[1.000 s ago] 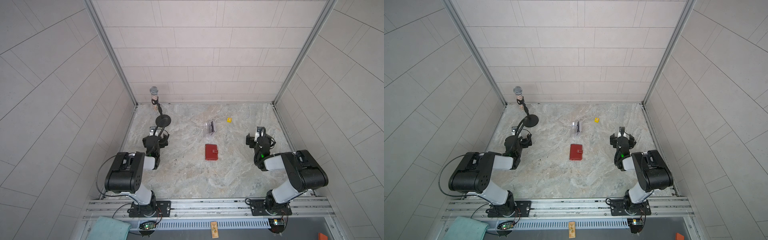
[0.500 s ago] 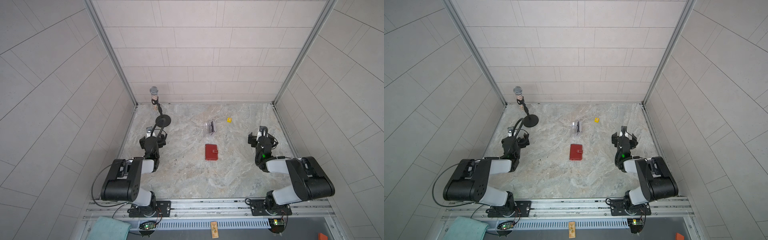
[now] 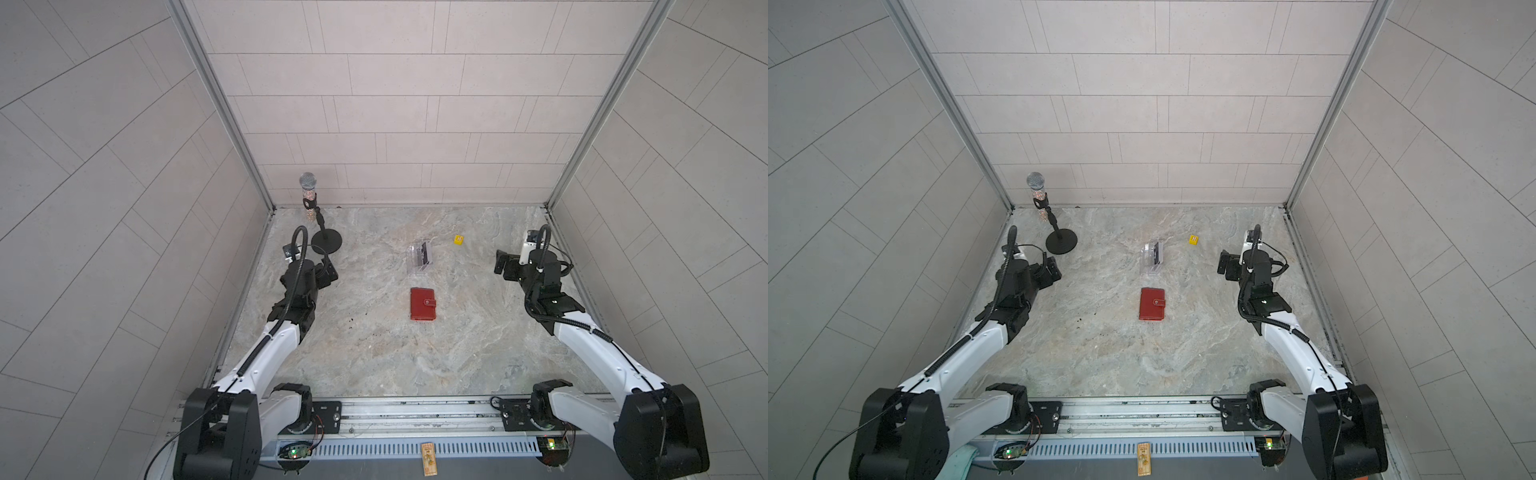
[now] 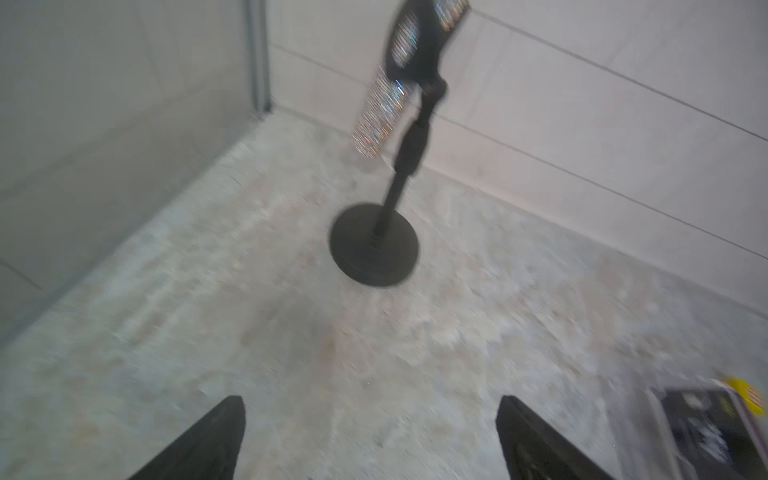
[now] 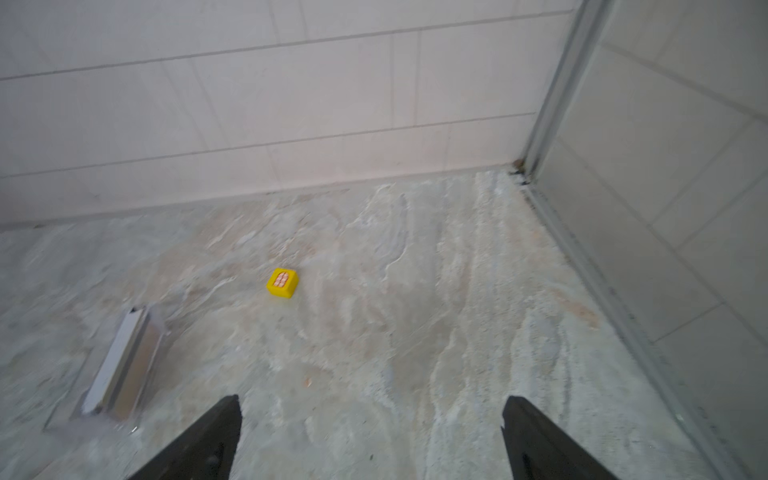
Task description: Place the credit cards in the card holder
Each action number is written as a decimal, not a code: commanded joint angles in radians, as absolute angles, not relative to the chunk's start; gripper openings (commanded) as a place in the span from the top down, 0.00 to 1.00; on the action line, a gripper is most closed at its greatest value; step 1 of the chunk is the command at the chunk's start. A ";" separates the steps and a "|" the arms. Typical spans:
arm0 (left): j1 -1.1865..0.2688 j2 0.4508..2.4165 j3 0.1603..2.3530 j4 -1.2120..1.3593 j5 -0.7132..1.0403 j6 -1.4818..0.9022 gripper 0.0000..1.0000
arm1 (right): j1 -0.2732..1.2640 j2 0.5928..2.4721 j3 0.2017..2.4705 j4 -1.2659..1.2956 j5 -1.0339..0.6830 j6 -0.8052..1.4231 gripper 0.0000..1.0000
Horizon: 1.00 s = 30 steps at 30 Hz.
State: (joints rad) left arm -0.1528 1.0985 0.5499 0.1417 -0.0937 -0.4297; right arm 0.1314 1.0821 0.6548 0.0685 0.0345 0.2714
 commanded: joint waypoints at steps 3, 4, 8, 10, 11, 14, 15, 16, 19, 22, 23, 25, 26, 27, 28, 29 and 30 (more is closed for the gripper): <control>-0.293 1.143 0.582 -0.032 0.201 -0.561 0.00 | 0.235 1.100 0.680 -0.156 -0.195 0.337 0.03; -0.320 1.158 0.586 -0.030 0.237 -0.576 0.01 | 0.261 1.114 0.677 -0.158 -0.225 0.343 0.04; -0.441 1.233 0.602 0.018 0.296 -0.615 0.05 | 0.391 1.191 0.668 -0.136 -0.262 0.345 0.09; -0.488 1.283 0.612 0.051 0.303 -0.627 0.07 | 0.447 1.232 0.669 -0.108 -0.257 0.353 0.13; -0.503 1.313 0.617 0.071 0.317 -0.638 0.10 | 0.471 1.250 0.669 -0.090 -0.258 0.364 0.16; -0.528 1.402 0.645 0.126 0.380 -0.672 0.18 | 0.521 1.306 0.669 -0.035 -0.284 0.389 0.25; -0.534 1.427 0.654 0.139 0.396 -0.679 0.21 | 0.534 1.325 0.671 -0.021 -0.295 0.392 0.29; -0.541 1.457 0.667 0.150 0.414 -0.686 0.24 | 0.544 1.348 0.677 -0.010 -0.300 0.401 0.34; -0.554 1.532 0.703 0.170 0.453 -0.703 0.30 | 0.561 1.422 0.709 0.000 -0.321 0.425 0.44; -0.564 1.588 0.724 0.200 0.474 -0.715 0.35 | 0.569 1.480 0.735 0.020 -0.322 0.431 0.49; -0.566 1.605 0.729 0.208 0.477 -0.719 0.36 | 0.571 1.495 0.741 0.027 -0.317 0.430 0.51; -0.567 1.636 0.743 0.220 0.487 -0.719 0.37 | 0.571 1.521 0.755 0.036 -0.311 0.427 0.54; -0.566 1.653 0.752 0.221 0.493 -0.719 0.38 | 0.571 1.535 0.765 0.036 -0.311 0.422 0.54; -0.567 1.666 0.757 0.223 0.499 -0.739 0.39 | 0.571 1.548 0.774 0.035 -0.310 0.419 0.55; -0.569 1.681 0.763 0.232 0.504 -0.749 0.40 | 0.572 1.563 0.784 0.034 -0.306 0.415 0.55; -0.569 1.693 0.769 0.237 0.507 -0.753 0.41 | 0.572 1.576 0.793 0.031 -0.303 0.413 0.55; -0.570 1.703 0.774 0.240 0.510 -0.756 0.41 | 0.571 1.588 0.801 0.029 -0.301 0.411 0.55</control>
State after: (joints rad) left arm -0.5636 1.6810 0.7448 0.2031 0.4816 -0.7303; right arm 0.5648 1.5623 0.7746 0.0196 -0.3103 0.4156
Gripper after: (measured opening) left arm 0.592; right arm 0.450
